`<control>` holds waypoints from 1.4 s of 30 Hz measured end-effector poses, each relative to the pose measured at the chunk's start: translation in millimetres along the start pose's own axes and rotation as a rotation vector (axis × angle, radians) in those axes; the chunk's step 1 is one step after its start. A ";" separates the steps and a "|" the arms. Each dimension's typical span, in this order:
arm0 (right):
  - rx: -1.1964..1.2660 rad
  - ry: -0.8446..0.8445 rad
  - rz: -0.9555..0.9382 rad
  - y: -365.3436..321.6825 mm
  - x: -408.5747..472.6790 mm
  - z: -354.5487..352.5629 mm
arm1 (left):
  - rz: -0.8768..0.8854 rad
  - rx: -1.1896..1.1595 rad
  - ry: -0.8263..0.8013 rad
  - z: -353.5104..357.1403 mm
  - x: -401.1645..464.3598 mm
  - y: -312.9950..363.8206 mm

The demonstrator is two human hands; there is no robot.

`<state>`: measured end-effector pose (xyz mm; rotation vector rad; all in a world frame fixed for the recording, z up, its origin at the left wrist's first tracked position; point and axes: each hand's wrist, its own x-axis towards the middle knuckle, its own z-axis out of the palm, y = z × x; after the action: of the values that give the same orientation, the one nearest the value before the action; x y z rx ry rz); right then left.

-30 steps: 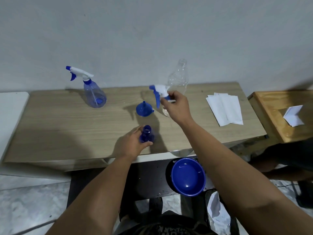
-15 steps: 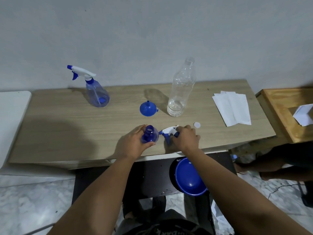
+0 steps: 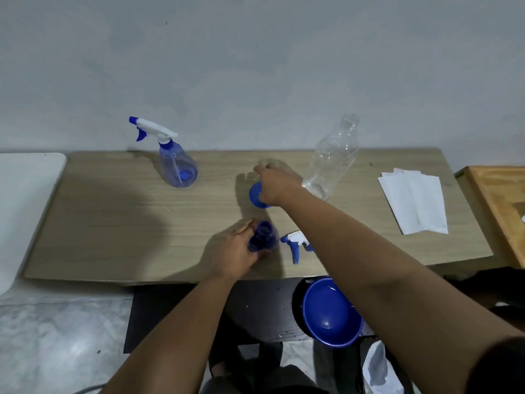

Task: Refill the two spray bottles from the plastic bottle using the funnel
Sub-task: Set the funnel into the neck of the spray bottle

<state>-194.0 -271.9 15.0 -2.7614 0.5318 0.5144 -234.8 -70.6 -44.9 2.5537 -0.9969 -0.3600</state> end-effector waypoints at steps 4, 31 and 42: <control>-0.237 -0.171 -0.029 -4.6 23.6 11.7 | -0.060 0.003 -0.091 -5.0 3.7 5.1; 1.180 0.386 -0.028 -6.7 -106.5 -19.5 | -0.051 -0.180 -0.086 -32.8 -11.3 26.2; 1.314 0.431 -0.057 -11.1 -144.7 57.3 | -0.221 -0.171 -0.148 -26.2 -12.8 26.8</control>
<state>-331.8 -199.1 22.7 -1.5661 0.5729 -0.3814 -250.4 -73.5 -8.6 2.5128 -0.6986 -0.6740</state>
